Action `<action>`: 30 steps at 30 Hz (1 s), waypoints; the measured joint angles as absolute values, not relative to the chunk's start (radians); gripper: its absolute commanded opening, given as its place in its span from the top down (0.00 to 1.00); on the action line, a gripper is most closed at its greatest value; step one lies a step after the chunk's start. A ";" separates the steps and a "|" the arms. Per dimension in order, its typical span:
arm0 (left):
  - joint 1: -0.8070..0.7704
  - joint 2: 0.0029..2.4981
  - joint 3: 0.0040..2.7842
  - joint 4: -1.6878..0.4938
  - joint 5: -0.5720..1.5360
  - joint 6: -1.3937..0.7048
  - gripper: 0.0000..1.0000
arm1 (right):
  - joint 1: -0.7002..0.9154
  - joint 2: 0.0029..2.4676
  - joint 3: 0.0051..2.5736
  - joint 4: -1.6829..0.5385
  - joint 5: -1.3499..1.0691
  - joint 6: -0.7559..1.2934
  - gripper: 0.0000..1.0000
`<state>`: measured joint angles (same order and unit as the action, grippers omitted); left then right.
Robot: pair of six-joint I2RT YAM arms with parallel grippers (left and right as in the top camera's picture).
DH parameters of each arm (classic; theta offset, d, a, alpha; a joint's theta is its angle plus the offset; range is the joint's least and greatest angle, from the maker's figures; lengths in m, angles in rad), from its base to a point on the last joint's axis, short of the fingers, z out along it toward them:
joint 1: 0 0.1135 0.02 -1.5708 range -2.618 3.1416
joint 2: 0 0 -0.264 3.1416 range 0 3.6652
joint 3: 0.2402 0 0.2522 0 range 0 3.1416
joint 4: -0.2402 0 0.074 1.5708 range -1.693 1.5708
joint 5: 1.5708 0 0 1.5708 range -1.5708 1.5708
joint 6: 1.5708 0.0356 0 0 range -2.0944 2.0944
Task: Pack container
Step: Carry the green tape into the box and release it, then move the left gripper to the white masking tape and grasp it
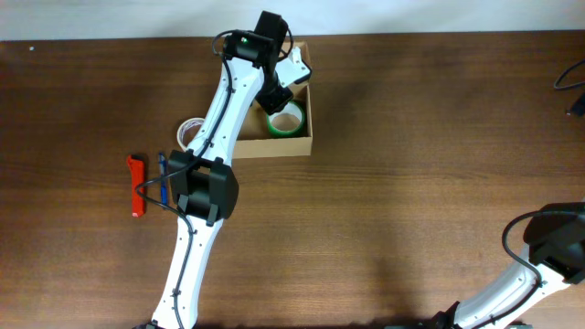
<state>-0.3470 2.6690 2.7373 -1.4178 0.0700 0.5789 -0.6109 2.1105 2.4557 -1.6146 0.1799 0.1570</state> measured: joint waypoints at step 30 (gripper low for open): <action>0.101 1.965 2.088 -1.209 -0.010 0.355 0.37 | -0.611 2.111 2.456 -1.615 0.179 0.157 0.01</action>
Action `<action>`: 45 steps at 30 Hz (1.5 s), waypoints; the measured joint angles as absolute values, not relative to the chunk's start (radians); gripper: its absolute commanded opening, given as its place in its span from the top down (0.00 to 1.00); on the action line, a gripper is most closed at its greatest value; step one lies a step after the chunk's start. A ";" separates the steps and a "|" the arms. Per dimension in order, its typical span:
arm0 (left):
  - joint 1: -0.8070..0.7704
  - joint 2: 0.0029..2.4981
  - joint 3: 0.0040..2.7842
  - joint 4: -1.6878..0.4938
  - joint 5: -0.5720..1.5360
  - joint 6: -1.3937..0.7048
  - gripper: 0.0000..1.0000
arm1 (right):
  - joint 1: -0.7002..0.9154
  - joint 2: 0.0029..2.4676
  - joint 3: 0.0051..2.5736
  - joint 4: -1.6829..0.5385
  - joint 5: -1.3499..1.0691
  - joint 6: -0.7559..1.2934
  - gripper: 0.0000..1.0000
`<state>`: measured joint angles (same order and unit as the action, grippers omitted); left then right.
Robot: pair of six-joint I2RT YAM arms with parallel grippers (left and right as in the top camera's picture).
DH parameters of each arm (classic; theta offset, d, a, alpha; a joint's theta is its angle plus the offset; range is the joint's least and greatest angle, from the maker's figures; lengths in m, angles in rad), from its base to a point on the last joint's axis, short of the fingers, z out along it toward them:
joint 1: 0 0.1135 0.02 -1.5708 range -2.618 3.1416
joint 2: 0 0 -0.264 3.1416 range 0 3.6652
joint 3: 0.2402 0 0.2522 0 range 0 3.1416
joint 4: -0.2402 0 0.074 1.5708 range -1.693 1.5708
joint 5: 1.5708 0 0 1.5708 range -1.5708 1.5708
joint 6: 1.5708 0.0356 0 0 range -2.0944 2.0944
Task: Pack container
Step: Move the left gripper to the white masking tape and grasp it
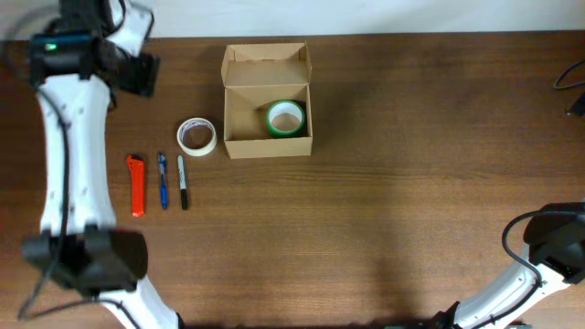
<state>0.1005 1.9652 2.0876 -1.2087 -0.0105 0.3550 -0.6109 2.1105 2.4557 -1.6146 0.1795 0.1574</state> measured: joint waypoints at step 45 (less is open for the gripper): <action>0.115 2.420 2.011 -1.147 0.123 0.214 0.98 | -0.611 2.111 2.455 -1.613 0.180 0.157 0.01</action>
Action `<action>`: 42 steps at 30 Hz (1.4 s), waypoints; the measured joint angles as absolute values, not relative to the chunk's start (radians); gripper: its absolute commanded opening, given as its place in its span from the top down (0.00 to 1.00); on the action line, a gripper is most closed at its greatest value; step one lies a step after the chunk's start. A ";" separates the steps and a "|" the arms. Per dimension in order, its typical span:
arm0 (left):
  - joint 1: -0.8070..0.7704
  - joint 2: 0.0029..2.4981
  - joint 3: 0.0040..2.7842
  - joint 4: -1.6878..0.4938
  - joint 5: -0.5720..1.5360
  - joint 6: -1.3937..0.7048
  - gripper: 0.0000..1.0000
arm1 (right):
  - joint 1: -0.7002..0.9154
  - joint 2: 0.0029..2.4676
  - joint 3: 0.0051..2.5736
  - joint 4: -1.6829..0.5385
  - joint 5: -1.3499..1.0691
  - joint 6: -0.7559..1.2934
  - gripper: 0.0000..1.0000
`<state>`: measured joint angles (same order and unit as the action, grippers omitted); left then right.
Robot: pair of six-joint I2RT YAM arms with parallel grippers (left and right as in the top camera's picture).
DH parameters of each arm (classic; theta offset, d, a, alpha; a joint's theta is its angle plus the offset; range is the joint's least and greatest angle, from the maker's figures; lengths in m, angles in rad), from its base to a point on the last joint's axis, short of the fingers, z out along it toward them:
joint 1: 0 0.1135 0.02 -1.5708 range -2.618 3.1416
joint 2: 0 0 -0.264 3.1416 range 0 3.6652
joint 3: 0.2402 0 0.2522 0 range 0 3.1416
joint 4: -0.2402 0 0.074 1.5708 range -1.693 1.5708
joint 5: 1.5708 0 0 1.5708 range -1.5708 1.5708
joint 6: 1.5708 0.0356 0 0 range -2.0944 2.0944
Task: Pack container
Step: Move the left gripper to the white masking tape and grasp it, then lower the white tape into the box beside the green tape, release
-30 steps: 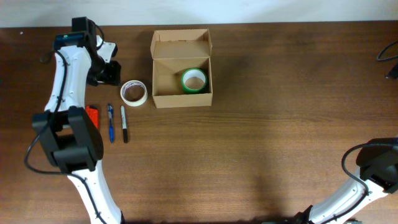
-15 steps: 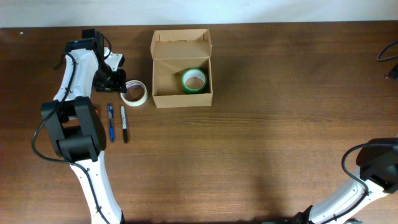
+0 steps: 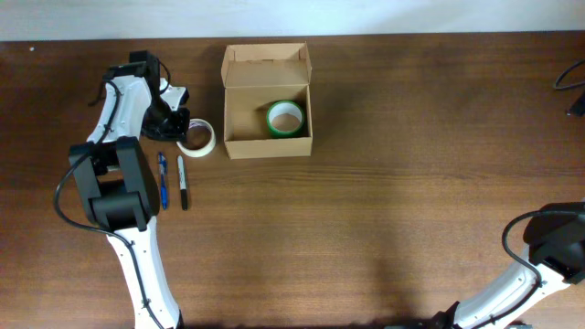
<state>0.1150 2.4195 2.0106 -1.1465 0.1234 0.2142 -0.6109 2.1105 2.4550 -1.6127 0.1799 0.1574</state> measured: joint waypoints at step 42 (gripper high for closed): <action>-0.329 2.401 2.665 -1.439 0.174 0.532 0.98 | -0.611 2.111 2.455 -1.612 0.180 0.157 0.01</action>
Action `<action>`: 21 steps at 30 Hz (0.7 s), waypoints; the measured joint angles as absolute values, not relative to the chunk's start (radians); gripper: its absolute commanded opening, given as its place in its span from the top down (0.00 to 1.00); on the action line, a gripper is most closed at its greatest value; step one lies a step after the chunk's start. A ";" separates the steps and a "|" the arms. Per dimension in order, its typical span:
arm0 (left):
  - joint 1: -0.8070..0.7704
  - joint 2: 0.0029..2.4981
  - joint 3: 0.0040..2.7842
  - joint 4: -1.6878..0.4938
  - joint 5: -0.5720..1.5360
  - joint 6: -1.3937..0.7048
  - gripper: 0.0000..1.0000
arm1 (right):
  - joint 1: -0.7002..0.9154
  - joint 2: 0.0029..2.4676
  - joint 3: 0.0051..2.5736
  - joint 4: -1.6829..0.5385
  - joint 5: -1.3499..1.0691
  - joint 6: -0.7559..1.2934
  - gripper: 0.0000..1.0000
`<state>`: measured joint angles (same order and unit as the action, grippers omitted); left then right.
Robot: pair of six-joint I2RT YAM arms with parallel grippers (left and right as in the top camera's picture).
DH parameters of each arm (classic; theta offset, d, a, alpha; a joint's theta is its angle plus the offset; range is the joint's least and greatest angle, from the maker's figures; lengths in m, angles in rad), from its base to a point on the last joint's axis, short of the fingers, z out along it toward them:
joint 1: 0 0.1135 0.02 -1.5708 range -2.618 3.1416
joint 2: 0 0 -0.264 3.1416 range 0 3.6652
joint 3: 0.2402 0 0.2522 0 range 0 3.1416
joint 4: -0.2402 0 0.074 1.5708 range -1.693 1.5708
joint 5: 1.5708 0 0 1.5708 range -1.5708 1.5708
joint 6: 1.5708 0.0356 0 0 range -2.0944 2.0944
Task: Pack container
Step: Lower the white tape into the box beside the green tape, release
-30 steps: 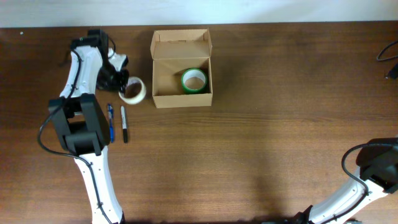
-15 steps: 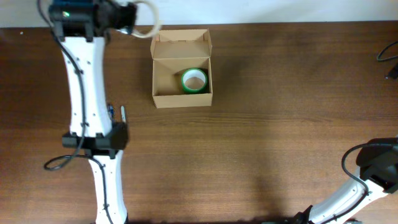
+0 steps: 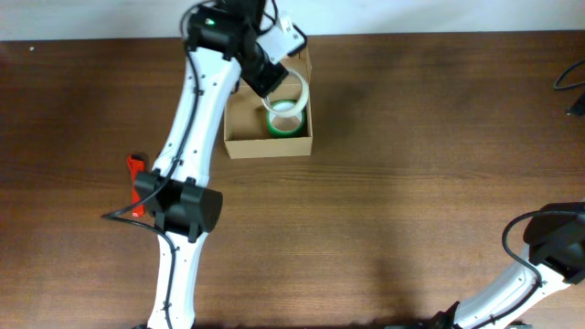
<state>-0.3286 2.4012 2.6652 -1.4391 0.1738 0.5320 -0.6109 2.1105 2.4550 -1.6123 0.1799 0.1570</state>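
The open cardboard box [image 3: 271, 146] stands at the back middle of the table with a green tape roll [image 3: 285, 125] lying inside it. My left gripper [image 3: 271, 80] reaches over the box from the left and is shut on a white tape roll [image 3: 291, 95], which hangs just above the green roll. The box's rear flap is mostly hidden behind the gripper. My right gripper is out of view; only the right arm's base [image 3: 551, 245] shows at the bottom right.
A red cutter [image 3: 135, 166] lies left of the box, partly under my left arm [image 3: 186, 203]. Any items beside it are covered by the arm. A dark cable [image 3: 571, 80] sits at the right edge.
The left gripper was at the white tape roll on the table left of the box. Now it is over the box with that roll in it, and the roll's spot on the table is bare.
First my left gripper was over the box, where the green roll lay. Then the arm stood far off at the back left, with the white roll, cutter and two pens on the table. Then it was at the white roll, and now holds it above the box.
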 measured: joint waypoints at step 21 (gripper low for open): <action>-0.398 2.434 2.410 -1.217 -0.057 0.531 0.98 | -0.611 2.111 2.455 -1.612 0.180 0.157 0.01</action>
<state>-0.3977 2.4336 2.4104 -1.2167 -0.0566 0.5308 -0.6109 2.1105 2.4550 -1.6123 0.1799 0.1570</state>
